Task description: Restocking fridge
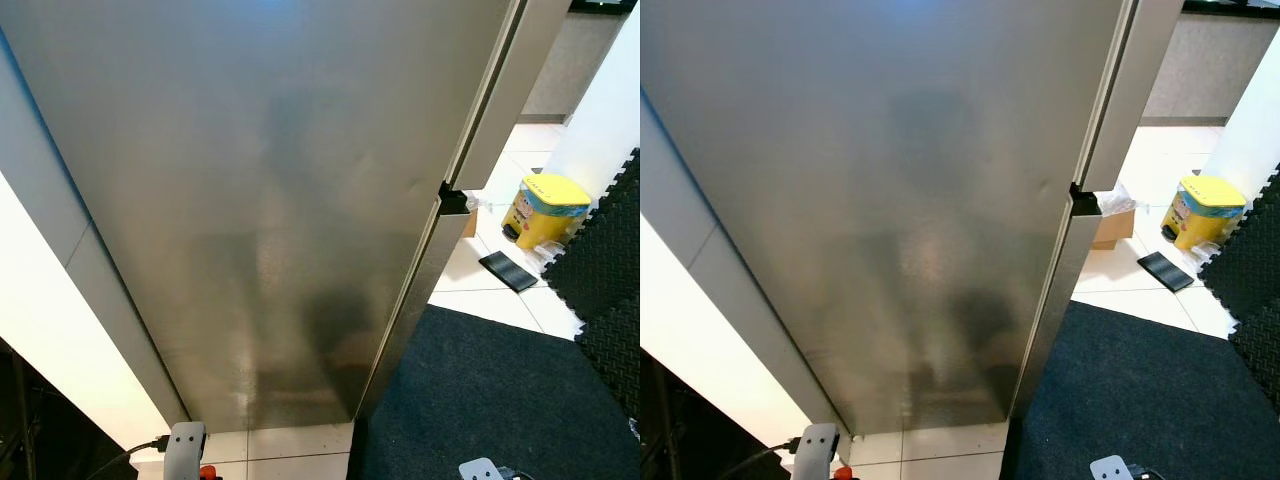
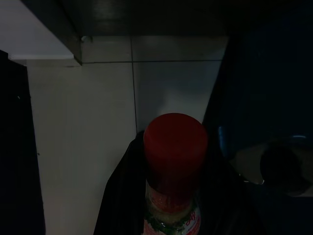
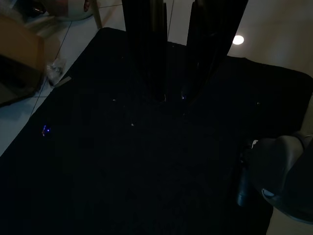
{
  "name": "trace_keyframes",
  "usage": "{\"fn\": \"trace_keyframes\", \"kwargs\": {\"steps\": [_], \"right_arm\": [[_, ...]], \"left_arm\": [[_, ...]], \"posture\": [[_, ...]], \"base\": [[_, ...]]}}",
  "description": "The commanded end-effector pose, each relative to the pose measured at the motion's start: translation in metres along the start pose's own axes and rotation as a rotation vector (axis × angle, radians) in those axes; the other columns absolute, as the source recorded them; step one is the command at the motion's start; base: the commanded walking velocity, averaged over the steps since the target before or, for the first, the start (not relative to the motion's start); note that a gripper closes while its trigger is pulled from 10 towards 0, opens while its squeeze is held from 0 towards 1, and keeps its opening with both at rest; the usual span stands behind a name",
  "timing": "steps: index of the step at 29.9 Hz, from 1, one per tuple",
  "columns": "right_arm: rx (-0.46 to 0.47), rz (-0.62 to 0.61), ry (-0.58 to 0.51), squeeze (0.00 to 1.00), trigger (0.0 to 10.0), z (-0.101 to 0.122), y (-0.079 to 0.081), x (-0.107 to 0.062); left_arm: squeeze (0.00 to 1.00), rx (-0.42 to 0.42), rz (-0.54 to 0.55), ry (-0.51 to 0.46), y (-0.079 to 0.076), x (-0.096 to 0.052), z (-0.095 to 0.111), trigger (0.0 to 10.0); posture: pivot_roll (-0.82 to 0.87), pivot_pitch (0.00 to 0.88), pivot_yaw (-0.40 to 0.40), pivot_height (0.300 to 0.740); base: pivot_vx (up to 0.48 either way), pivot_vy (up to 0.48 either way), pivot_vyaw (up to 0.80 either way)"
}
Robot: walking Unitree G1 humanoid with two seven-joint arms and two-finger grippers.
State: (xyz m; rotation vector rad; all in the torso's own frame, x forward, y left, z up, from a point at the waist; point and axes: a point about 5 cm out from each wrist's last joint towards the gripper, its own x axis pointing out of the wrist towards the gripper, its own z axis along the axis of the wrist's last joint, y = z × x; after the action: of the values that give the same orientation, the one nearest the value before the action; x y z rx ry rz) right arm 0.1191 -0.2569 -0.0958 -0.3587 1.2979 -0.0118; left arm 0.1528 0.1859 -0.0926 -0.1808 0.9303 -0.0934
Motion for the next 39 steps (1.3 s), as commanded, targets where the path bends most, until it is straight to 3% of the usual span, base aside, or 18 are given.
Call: {"fn": "trace_keyframes", "kwargs": {"steps": [1, 9, 16, 28, 39], "right_arm": [[-0.011, -0.003, -0.012, 0.0, 10.0, 0.002, 0.001, 0.0], [0.004, -0.018, -0.037, 0.0, 10.0, 0.003, 0.0, 0.0], [-0.011, -0.008, -0.055, 0.0, 10.0, 0.014, 0.0, 0.0], [-0.014, -0.003, -0.035, 0.0, 10.0, 0.005, 0.001, 0.0], [-0.017, -0.008, -0.039, 0.0, 10.0, 0.003, 0.0, 0.0]], "left_arm": [[0.0, -0.007, 0.013, 0.006, 0.003, -0.001, -0.001, 10.0], [0.0, -0.015, 0.024, 0.039, 0.004, -0.003, -0.008, 10.0], [0.0, -0.025, 0.026, 0.053, 0.002, -0.003, -0.014, 10.0], [0.0, -0.019, 0.035, 0.078, 0.002, -0.005, -0.02, 10.0], [0.0, -0.008, 0.02, 0.071, 0.001, -0.004, -0.018, 10.0]], "posture": [[-0.03, 0.0, -0.013, 0.74], [-0.04, 0.0, -0.015, 0.74], [-0.04, 0.0, -0.023, 0.74], [-0.04, 0.0, -0.026, 0.74], [-0.04, 0.0, -0.026, 0.74]], "base": [[0.0, 0.0, 0.0], [0.0, 0.0, -0.05], [0.0, 0.0, -0.78], [0.0, 0.0, -0.75], [0.0, -0.029, 0.0]]}}
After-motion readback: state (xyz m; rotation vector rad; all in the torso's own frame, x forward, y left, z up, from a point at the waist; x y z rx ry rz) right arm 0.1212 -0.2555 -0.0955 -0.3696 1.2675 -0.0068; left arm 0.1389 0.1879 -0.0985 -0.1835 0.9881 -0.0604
